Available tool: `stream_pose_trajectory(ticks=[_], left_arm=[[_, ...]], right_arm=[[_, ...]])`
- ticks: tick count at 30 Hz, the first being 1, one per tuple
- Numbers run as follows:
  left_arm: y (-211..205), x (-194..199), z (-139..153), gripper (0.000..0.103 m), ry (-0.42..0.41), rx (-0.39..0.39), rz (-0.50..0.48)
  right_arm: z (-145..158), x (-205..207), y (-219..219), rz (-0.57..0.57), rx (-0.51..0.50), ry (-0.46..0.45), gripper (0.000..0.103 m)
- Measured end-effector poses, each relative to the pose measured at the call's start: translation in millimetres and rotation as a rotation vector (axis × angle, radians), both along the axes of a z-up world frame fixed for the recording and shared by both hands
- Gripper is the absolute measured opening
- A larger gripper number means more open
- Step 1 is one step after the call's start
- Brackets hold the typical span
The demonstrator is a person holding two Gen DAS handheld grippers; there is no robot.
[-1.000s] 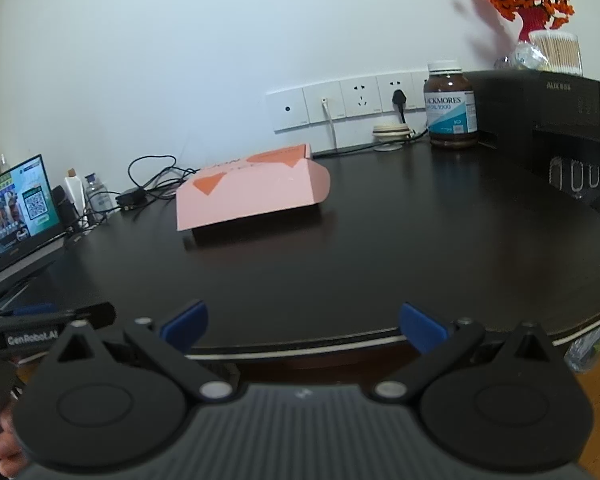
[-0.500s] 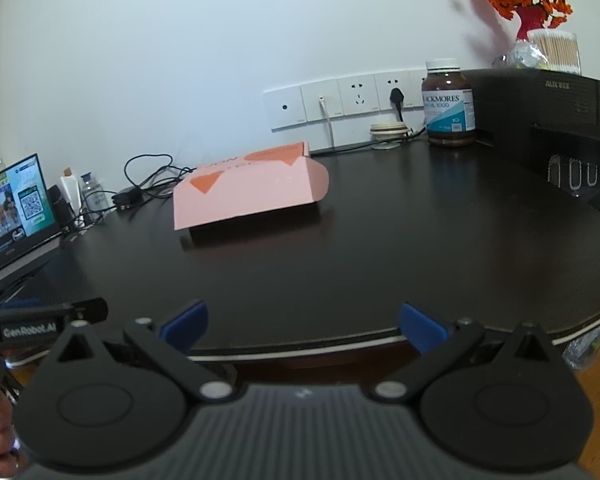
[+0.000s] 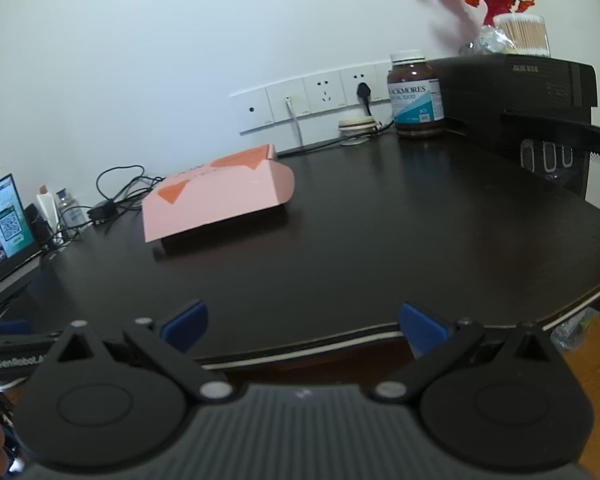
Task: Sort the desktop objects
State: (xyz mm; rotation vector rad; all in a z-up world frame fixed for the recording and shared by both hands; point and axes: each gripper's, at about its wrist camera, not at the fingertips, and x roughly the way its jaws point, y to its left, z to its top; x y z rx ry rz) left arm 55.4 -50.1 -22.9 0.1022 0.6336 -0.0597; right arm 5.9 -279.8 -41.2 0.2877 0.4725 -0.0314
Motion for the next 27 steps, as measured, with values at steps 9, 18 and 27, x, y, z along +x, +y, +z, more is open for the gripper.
stream_pose_trajectory(ticks=[9,18,27], left_arm=[[-9.3,10.4,-1.2,0.103,0.037,0.026,0.0],[-13.7,10.9,-3.0,0.103,0.051,0.026,-0.008],[-15.8,9.4,-3.5,0.103,0.036,0.037,-0.005]], right_arm=[[-0.5,0.0,-4.8,-0.016,0.012,-0.004,0.102],[-0.8,-0.7,-7.0,-0.023,0.016,-0.008,0.102],[-1.5,-1.3,-7.7,-0.026,0.021,-0.006,0.102]])
